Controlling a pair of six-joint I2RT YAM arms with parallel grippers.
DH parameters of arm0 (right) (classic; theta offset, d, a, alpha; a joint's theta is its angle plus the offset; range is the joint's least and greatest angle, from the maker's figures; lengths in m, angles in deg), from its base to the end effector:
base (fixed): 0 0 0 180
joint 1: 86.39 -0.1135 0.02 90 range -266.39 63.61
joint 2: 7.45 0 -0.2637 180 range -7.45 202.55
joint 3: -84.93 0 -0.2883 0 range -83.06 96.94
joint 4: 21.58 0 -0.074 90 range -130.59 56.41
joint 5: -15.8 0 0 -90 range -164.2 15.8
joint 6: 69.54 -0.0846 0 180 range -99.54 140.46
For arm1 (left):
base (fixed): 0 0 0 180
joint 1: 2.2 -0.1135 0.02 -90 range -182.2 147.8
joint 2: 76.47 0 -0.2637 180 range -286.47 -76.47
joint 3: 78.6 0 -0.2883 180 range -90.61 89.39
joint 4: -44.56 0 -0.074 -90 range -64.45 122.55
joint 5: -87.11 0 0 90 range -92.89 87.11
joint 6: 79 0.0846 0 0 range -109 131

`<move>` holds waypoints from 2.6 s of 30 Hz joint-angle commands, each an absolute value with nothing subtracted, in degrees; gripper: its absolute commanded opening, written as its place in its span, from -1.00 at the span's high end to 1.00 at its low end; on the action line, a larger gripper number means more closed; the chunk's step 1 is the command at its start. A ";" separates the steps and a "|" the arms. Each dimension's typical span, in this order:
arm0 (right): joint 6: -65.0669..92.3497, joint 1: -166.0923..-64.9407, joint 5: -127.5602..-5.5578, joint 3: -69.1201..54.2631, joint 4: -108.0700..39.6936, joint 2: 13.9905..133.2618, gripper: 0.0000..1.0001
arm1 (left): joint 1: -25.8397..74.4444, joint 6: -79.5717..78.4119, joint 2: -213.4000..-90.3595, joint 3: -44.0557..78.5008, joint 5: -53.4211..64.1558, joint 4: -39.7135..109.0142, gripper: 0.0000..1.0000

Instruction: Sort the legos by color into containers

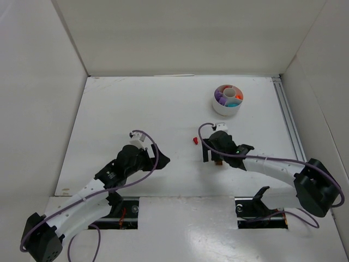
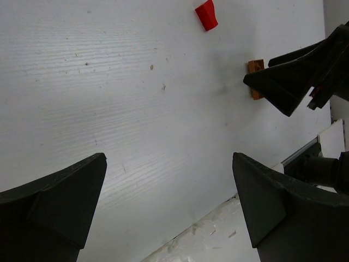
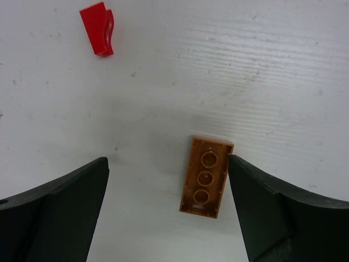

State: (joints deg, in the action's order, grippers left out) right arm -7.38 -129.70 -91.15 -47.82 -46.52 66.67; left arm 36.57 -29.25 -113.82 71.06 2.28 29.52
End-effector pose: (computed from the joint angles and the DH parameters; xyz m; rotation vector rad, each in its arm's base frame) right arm 0.2358 0.1884 0.1151 -0.2027 2.4226 0.1947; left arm 0.1848 -0.1582 0.1789 0.0366 2.0897 -0.9684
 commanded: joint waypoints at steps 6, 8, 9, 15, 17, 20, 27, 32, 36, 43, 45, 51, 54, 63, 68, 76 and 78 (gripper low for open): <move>-5.02 -130.77 -96.17 -43.95 -55.38 58.91 -0.88 | 36.39 -26.71 -116.11 71.55 5.19 33.60 -0.99; -6.43 -130.77 -96.69 -45.17 -55.39 58.90 -0.88 | 36.39 -26.18 -116.11 71.55 5.19 34.13 -0.99; -6.96 -130.77 -96.70 -45.96 -53.82 58.90 -0.88 | 36.39 -26.18 -116.11 71.55 5.19 34.13 -0.99; -6.44 -129.63 -94.95 -47.21 -49.41 65.66 -0.77 | 36.39 -26.18 -116.11 71.55 5.19 34.13 -0.99; -5.91 -129.63 -94.94 -46.51 -48.89 68.56 -0.73 | 36.39 -26.18 -116.11 71.55 5.19 34.13 -0.99; -7.39 -129.10 -94.94 -47.28 -47.75 70.41 -0.50 | 36.39 -26.18 -116.11 71.55 4.66 34.13 -0.99; -8.02 -127.43 -94.33 -50.37 -44.23 69.27 0.06 | 36.39 -26.18 -115.59 71.55 4.66 34.13 -0.99; -4.86 -127.43 -95.38 -49.58 -43.70 68.75 0.64 | 36.39 -26.71 -115.06 71.55 4.66 34.13 -0.99; 3.03 -126.91 -95.38 -47.64 -39.42 67.34 0.70 | 36.39 -26.71 -115.06 71.02 3.62 34.13 -0.99; 27.03 -116.55 -81.77 -41.68 -21.23 64.00 0.74 | 36.39 -25.48 -118.04 67.16 3.61 36.06 -0.99; 33.00 -111.72 -77.91 -38.61 -17.44 65.58 0.74 | 36.39 -24.87 -119.97 66.02 3.61 38.33 -0.99; 40.66 -99.51 -58.06 -29.74 -2.50 75.74 0.77 | 36.39 -24.24 -125.33 63.03 6.33 43.53 -0.99; 41.19 -96.51 -51.98 -24.20 1.37 82.42 0.79 | 35.86 -23.63 -129.11 59.44 5.12 43.36 -0.99; 38.83 -91.14 -46.08 -18.11 10.08 93.96 0.79 | 35.86 -23.10 -137.02 54.15 3.52 43.44 -0.99; 35.67 -87.98 -42.21 -17.50 15.53 98.45 0.79 | 35.86 -22.57 -141.59 52.49 3.52 45.11 -0.99; 33.38 -87.44 -38.16 -16.97 21.95 104.69 0.73 | 35.86 -20.73 -148.80 47.91 6.69 45.12 -0.99; 33.38 -87.44 -38.16 -16.45 21.95 105.22 0.71 | 35.86 -20.73 -149.33 47.38 7.21 45.64 -0.99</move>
State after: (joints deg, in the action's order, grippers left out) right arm 34.67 -87.21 -41.05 -19.36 15.53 104.94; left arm 36.19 -22.21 -149.51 49.99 5.58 43.20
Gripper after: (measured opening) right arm 0.410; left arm 0.993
